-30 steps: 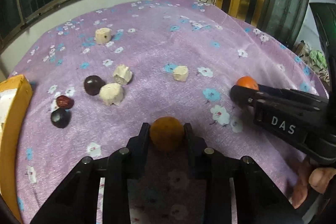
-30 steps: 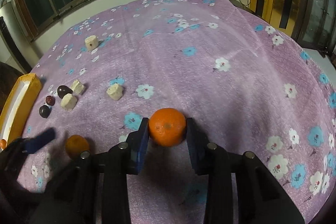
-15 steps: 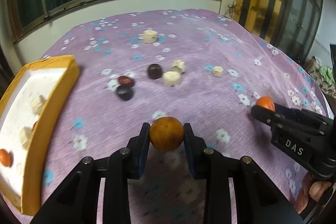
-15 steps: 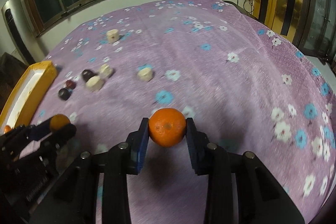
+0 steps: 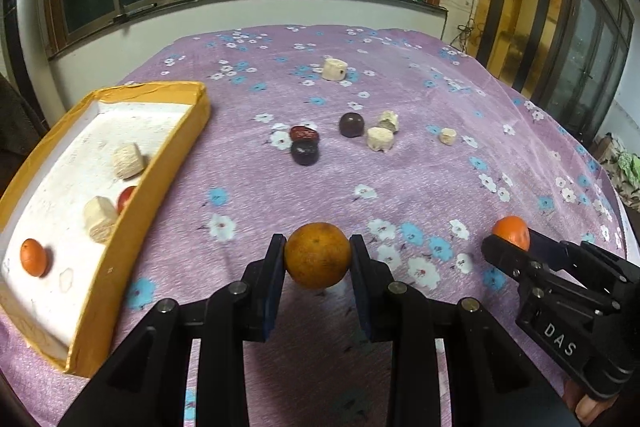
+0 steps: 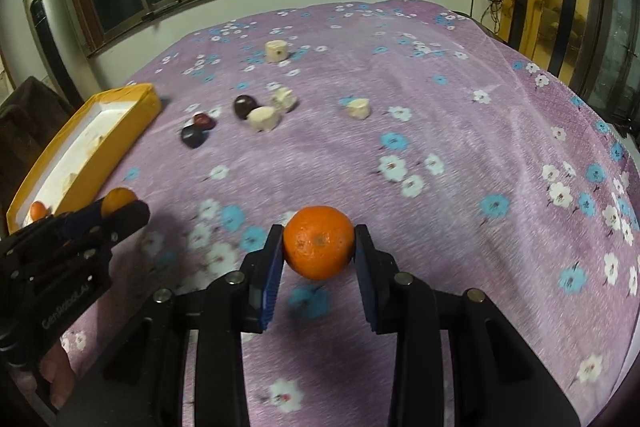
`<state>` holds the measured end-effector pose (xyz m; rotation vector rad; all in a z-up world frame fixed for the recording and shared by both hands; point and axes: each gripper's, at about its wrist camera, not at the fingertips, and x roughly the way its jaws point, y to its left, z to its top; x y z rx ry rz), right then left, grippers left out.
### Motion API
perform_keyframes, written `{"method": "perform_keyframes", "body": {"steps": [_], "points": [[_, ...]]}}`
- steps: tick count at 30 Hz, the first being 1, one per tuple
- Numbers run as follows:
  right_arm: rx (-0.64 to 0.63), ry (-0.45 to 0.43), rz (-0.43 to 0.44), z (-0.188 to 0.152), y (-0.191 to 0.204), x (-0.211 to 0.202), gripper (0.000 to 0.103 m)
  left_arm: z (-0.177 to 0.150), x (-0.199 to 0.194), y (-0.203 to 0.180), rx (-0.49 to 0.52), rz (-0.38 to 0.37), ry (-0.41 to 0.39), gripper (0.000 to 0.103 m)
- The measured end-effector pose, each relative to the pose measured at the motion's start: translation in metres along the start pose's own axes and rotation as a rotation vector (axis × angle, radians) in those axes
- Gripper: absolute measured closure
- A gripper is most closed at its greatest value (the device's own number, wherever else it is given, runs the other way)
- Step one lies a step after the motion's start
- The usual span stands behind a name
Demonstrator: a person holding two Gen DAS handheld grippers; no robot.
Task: Organize fruits
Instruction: 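Carry both oranges into the tray and open both tools to release them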
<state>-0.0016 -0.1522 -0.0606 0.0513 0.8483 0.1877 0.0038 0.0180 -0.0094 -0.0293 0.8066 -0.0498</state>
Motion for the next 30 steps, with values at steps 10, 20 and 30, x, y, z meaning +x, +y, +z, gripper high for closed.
{"method": "perform_keyframes", "body": {"steps": [10,20,30], "points": [[-0.046,-0.012,0.029,-0.005,0.027,-0.007,0.067,-0.003,-0.009,0.025,-0.037,0.047,-0.01,0.072],[-0.095,-0.023,0.081,0.0,0.061,-0.006,0.067,0.0,-0.025,0.059,-0.078,0.103,-0.041,0.072],[-0.149,-0.049,0.143,0.014,0.105,-0.005,0.067,0.004,-0.04,0.108,-0.15,0.165,-0.068,0.072]]}}
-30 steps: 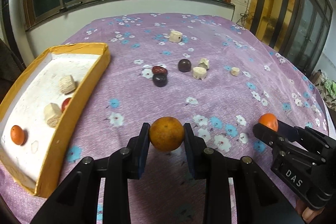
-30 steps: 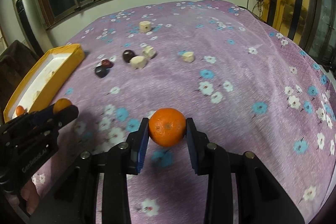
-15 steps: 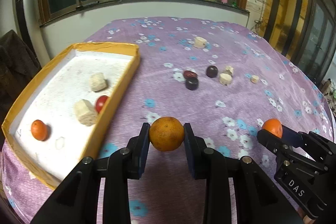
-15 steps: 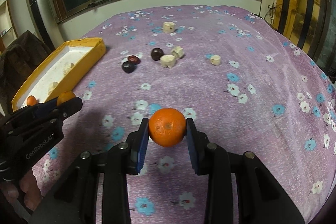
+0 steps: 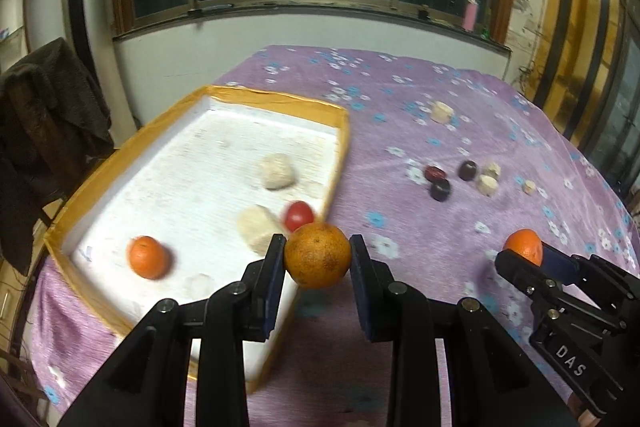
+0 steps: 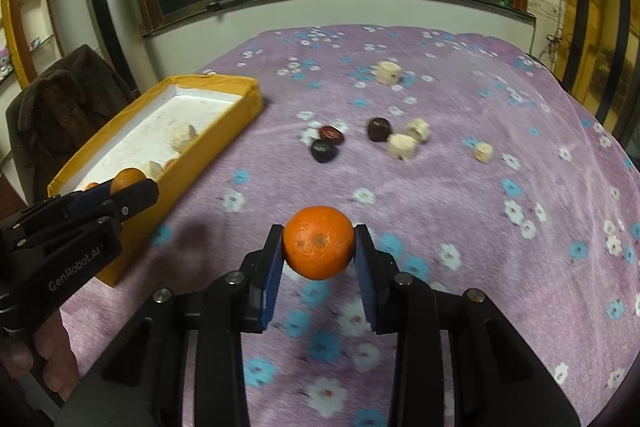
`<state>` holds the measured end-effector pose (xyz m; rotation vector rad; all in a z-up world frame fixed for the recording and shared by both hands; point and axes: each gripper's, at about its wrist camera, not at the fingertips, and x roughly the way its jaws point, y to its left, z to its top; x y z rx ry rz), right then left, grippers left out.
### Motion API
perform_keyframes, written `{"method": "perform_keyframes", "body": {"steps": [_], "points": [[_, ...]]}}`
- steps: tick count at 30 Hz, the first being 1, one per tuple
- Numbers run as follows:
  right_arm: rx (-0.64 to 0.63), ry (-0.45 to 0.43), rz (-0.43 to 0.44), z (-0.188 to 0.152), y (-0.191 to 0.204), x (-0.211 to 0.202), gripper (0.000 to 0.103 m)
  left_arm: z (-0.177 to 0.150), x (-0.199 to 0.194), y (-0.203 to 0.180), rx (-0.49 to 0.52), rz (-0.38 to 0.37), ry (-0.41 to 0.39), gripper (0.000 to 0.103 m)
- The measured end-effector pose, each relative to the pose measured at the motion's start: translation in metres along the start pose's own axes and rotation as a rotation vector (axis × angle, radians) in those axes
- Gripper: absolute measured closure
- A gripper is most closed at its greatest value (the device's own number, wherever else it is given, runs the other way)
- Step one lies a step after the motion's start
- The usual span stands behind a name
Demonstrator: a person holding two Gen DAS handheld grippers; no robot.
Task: Organize fruits
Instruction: 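Carry both oranges into the tray and open both tools to release them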
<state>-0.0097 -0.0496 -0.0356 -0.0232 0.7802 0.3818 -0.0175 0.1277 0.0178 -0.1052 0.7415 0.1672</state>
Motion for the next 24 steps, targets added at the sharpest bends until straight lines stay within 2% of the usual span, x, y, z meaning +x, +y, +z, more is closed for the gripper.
{"method": "perform_keyframes", "body": {"steps": [12,24], "points": [[-0.086,-0.028,0.118,0.037,0.065,0.022,0.067,0.008,0.009,0.066,-0.082,0.113,0.015,0.072],[-0.155,-0.01,0.194,0.08,0.118,0.067,0.067,0.021,0.03,0.111,-0.132,0.173,0.046,0.072]]}}
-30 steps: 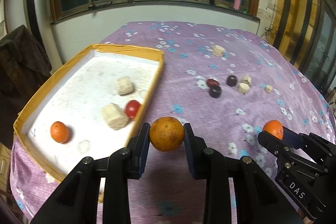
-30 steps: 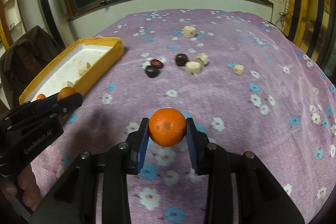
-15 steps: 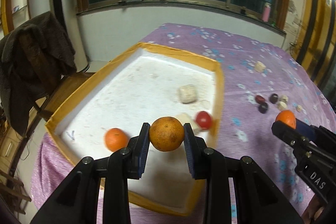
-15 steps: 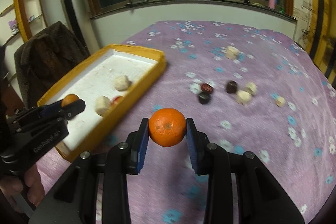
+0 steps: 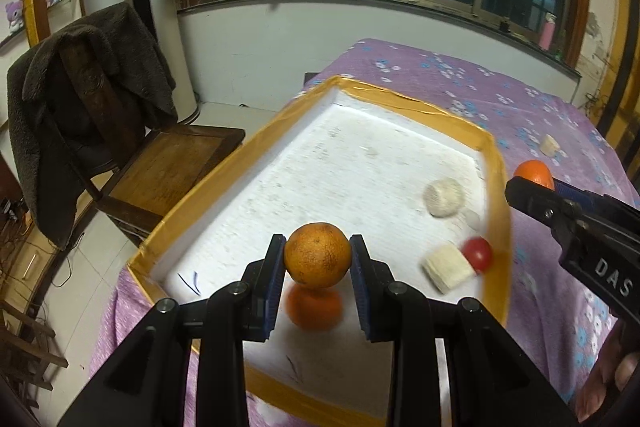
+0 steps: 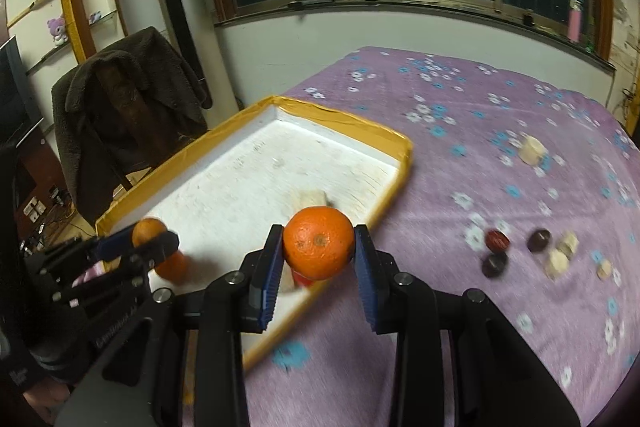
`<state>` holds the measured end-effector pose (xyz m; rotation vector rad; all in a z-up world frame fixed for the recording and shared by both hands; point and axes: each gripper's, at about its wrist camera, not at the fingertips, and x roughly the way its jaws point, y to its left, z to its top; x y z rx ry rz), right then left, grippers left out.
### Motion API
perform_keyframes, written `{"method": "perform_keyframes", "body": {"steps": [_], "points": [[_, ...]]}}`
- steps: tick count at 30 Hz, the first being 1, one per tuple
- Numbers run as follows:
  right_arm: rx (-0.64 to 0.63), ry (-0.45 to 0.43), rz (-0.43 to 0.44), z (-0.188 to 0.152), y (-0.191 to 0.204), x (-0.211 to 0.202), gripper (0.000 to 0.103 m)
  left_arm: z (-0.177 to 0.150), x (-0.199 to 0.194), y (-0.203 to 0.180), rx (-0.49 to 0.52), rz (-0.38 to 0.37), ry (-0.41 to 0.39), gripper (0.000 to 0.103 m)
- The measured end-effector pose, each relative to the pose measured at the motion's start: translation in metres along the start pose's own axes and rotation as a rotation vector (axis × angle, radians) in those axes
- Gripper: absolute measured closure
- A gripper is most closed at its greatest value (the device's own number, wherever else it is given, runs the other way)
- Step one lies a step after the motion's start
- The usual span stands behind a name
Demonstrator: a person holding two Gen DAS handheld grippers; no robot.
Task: Organize fruits
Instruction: 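Carry both oranges into the tray and open both tools to release them, then move both open tools back from the tray toward the remaining items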
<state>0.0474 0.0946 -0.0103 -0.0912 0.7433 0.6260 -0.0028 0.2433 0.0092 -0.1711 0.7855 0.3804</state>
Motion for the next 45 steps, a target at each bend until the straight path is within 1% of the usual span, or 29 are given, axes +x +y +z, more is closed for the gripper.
{"method": "perform_keyframes", "body": {"steps": [5,10,14,17,21,24,27,28,29,30,31,32,33,34,35,36,37,41,42,45], "points": [[-0.011,0.032,0.004,0.019,0.004,0.033,0.067,0.016,0.021,0.005,-0.006,0.02,0.031,0.072],[-0.004,0.069,-0.002,0.029,0.003,0.062,0.067,0.028,0.037,0.004,0.006,0.036,0.054,0.072],[-0.002,0.101,-0.006,0.036,0.0,0.081,0.067,0.032,0.051,0.006,0.008,0.05,0.089,0.072],[-0.002,0.126,-0.024,0.041,-0.004,0.093,0.067,0.034,0.059,0.008,0.002,0.045,0.127,0.072],[0.012,0.165,-0.039,0.046,-0.009,0.107,0.067,0.035,0.065,0.008,0.016,0.066,0.165,0.071],[-0.003,0.2,-0.065,0.048,-0.009,0.117,0.067,0.035,0.068,0.01,0.008,0.06,0.191,0.071],[-0.002,0.232,-0.072,0.049,-0.01,0.124,0.067,0.034,0.071,0.01,0.006,0.054,0.213,0.07],[-0.004,0.24,-0.079,0.049,-0.01,0.125,0.067,0.034,0.072,0.009,0.007,0.054,0.22,0.068],[-0.007,0.253,-0.082,0.05,-0.009,0.128,0.067,0.034,0.074,0.008,0.008,0.055,0.231,0.06],[-0.008,0.256,-0.088,0.05,-0.009,0.129,0.067,0.034,0.075,0.008,0.011,0.051,0.241,0.05],[-0.007,0.256,-0.098,0.05,-0.01,0.129,0.066,0.034,0.075,0.008,0.01,0.05,0.249,0.044],[-0.004,0.257,-0.103,0.05,-0.011,0.13,0.066,0.034,0.075,0.008,0.008,0.053,0.252,0.035],[0.004,0.267,-0.107,0.05,-0.013,0.131,0.066,0.034,0.074,0.008,0.008,0.056,0.25,0.031],[0.011,0.28,-0.109,0.049,-0.014,0.133,0.065,0.035,0.073,0.008,0.007,0.059,0.241,0.031],[0.014,0.285,-0.111,0.048,-0.015,0.133,0.061,0.035,0.071,0.009,0.004,0.061,0.233,0.029],[0.01,0.277,-0.113,0.048,-0.014,0.131,0.057,0.035,0.071,0.01,-0.002,0.067,0.232,0.023],[0.008,0.264,-0.114,0.049,-0.014,0.127,0.052,0.035,0.071,0.01,-0.005,0.072,0.236,0.021],[0.028,0.221,-0.122,0.053,-0.019,0.108,0.037,0.032,0.066,0.011,-0.003,0.068,0.24,0.021],[0.033,0.204,-0.124,0.054,-0.022,0.101,0.036,0.031,0.062,0.011,-0.002,0.068,0.235,0.021],[0.06,0.146,-0.136,0.051,-0.032,0.071,0.025,0.029,0.047,0.014,-0.019,0.063,0.185,0.021]]}}
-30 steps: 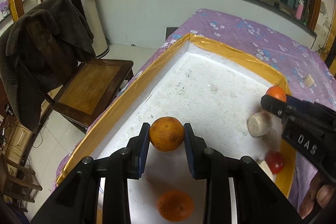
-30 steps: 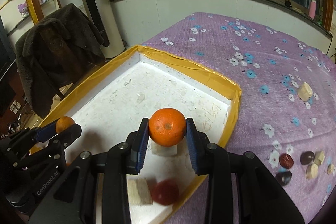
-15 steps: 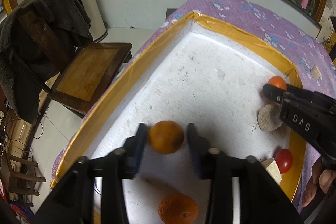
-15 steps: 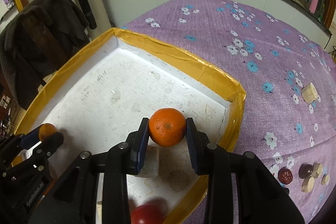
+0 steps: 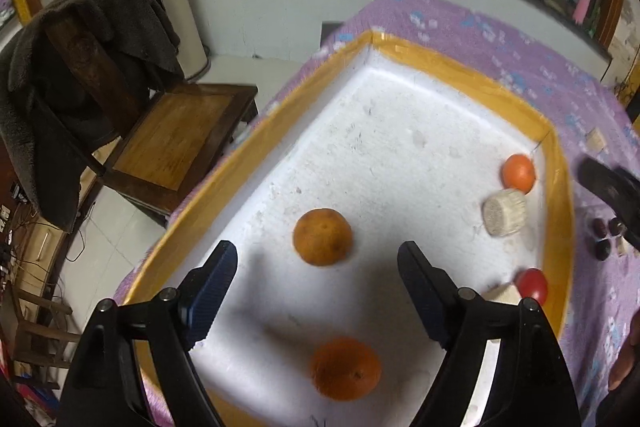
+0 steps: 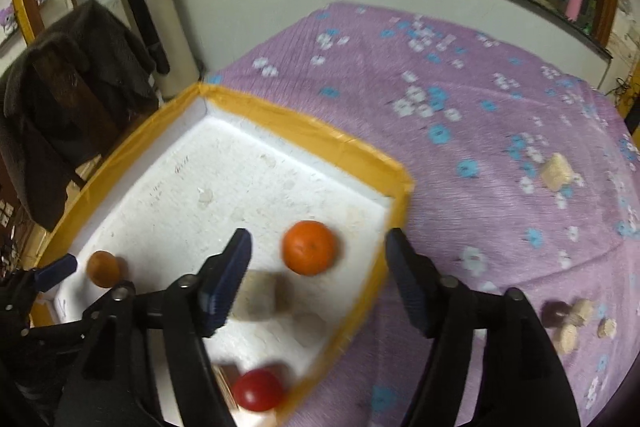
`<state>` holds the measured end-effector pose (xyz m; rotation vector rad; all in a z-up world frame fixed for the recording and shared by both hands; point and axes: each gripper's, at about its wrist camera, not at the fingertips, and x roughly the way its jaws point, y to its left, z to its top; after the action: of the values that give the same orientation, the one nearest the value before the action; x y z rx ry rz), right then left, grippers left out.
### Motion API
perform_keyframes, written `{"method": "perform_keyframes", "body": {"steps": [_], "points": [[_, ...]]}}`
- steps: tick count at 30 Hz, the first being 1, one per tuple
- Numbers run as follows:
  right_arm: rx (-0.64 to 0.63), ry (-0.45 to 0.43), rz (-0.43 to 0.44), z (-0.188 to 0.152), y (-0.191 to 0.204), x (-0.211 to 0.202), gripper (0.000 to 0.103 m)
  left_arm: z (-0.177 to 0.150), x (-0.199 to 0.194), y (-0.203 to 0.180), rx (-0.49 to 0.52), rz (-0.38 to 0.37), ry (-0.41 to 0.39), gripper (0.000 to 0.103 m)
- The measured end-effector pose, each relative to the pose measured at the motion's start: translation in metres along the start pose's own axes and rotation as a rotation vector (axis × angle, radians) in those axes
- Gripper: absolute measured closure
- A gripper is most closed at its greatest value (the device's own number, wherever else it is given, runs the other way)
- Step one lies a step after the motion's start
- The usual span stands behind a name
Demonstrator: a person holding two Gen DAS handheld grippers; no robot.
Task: Organize fruits
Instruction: 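Move both open tools back from the tray toward the remaining items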
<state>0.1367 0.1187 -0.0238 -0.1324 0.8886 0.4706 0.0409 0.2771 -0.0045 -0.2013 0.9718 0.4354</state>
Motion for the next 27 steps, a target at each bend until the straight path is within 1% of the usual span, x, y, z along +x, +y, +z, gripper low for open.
{"method": "perform_keyframes", "body": {"steps": [2,3,4,6,7,10,11,14,17,19,22,25,27], "points": [[0.022,-0.044,-0.011,-0.01,-0.015,-0.02,0.016,-0.004,-0.01,0.003,-0.039,0.0,-0.037,0.02],[0.051,-0.073,-0.025,-0.019,-0.027,-0.032,0.014,-0.007,-0.016,0.003,-0.057,-0.008,-0.05,0.02],[0.078,-0.089,-0.036,-0.025,-0.037,-0.04,0.01,-0.009,-0.02,0.003,-0.067,-0.013,-0.06,0.02],[0.12,-0.115,-0.061,-0.045,-0.062,-0.057,0.009,-0.014,-0.026,-0.002,-0.076,-0.014,-0.078,0.02],[0.144,-0.123,-0.088,-0.059,-0.077,-0.066,0.008,-0.017,-0.031,-0.008,-0.069,-0.018,-0.09,0.02],[0.207,-0.128,-0.132,-0.089,-0.116,-0.082,0.008,-0.027,-0.042,-0.029,-0.027,-0.021,-0.122,0.02],[0.235,-0.121,-0.162,-0.103,-0.136,-0.087,0.007,-0.029,-0.046,-0.035,-0.013,-0.032,-0.133,0.02],[0.287,-0.102,-0.215,-0.128,-0.176,-0.095,0.005,-0.04,-0.058,-0.06,0.043,-0.073,-0.173,0.02],[0.337,-0.086,-0.258,-0.149,-0.216,-0.102,0.005,-0.049,-0.067,-0.091,0.102,-0.139,-0.195,0.02],[0.348,-0.087,-0.276,-0.156,-0.231,-0.104,0.005,-0.054,-0.069,-0.113,0.144,-0.183,-0.196,0.02],[0.342,-0.085,-0.285,-0.163,-0.248,-0.105,0.005,-0.06,-0.066,-0.142,0.187,-0.215,-0.188,0.02],[0.337,-0.092,-0.285,-0.162,-0.258,-0.104,0.005,-0.066,-0.058,-0.169,0.229,-0.235,-0.169,0.02],[0.336,-0.101,-0.271,-0.156,-0.261,-0.101,0.005,-0.07,-0.054,-0.186,0.257,-0.254,-0.163,0.02]]}}
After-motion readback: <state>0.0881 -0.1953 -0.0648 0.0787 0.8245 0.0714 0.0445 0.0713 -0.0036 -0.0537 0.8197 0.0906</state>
